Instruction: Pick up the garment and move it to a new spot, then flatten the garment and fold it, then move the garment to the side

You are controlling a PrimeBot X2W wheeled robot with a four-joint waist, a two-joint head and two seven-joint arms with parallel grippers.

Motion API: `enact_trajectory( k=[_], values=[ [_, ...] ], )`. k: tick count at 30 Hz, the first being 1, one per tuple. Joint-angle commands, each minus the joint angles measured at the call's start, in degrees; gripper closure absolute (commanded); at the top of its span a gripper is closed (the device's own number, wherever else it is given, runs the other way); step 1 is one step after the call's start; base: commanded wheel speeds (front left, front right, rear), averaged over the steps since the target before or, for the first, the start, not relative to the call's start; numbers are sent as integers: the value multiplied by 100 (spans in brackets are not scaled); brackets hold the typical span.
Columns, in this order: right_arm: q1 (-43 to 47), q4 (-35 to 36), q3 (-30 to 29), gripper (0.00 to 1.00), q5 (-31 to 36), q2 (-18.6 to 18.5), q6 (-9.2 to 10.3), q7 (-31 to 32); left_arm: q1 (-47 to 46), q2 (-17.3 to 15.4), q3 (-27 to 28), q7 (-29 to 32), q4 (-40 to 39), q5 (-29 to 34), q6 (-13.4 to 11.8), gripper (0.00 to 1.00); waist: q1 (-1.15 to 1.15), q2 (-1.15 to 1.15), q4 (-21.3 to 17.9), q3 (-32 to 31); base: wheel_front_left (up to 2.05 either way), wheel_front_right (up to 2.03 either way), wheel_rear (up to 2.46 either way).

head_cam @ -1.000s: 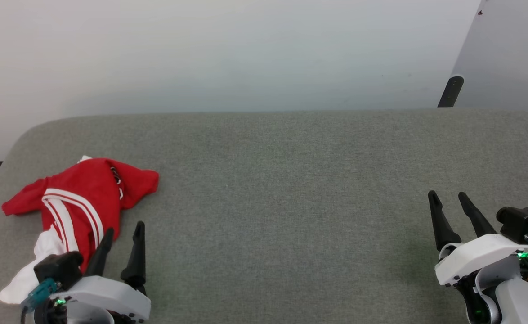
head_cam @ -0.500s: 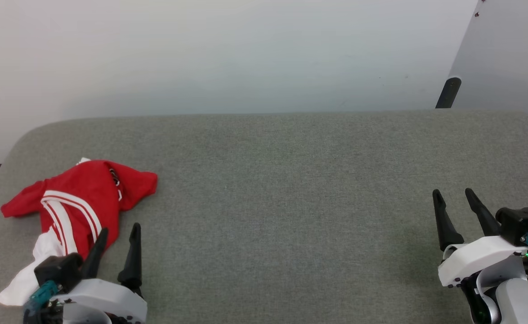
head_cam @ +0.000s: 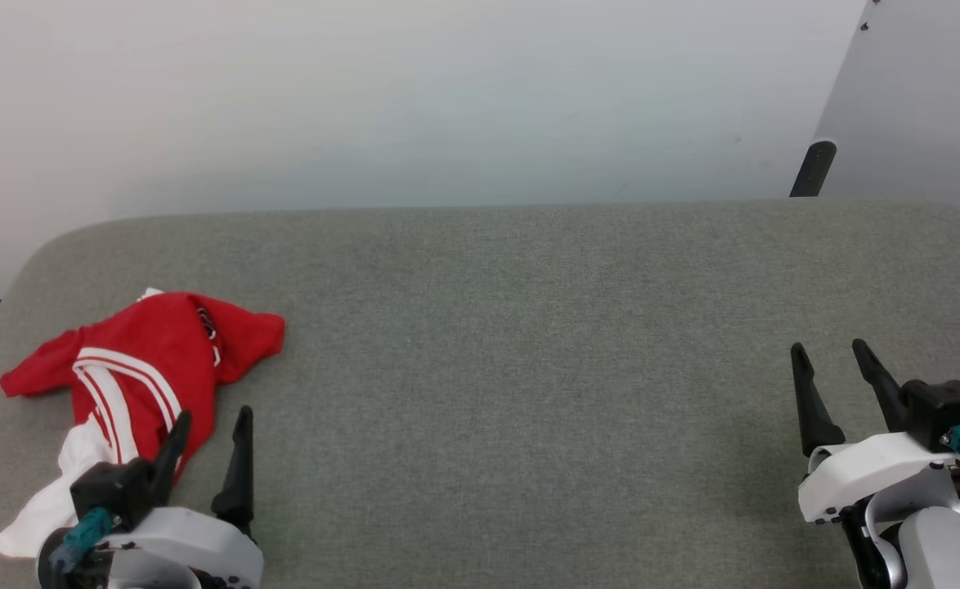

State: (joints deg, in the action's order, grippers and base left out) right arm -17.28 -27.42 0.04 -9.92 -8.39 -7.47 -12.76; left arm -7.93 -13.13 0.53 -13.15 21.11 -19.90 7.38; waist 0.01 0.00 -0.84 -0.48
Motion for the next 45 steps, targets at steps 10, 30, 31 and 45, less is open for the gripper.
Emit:
enact_trajectory(
  k=[10, 30, 31, 45],
  values=[
    [-86, -84, -151, 0, 448, 72, -4, -158, -140, -87, -34, -138, 187, 360, 13, 0, -1, 0, 40, -2, 0, 0, 0],
    [-48, -310, 360, 0, 375, 166, -3, -247, -244, -165, -84, -200, 712, 456, 0, 0, -1, 0, 1940, -111, 0, 0, 0],
    [-70, -319, 371, 0, 385, 176, -3, -247, -255, -160, -83, -199, 732, 450, -3, 0, -1, 0, 2089, -103, 0, 0, 0],
    [-850, -804, 1601, 0, 115, 408, -3, -249, 225, 40, 600, -199, 260, 228, -190, 0, -1, 0, 3154, 138, 0, 0, 0]
  ],
)
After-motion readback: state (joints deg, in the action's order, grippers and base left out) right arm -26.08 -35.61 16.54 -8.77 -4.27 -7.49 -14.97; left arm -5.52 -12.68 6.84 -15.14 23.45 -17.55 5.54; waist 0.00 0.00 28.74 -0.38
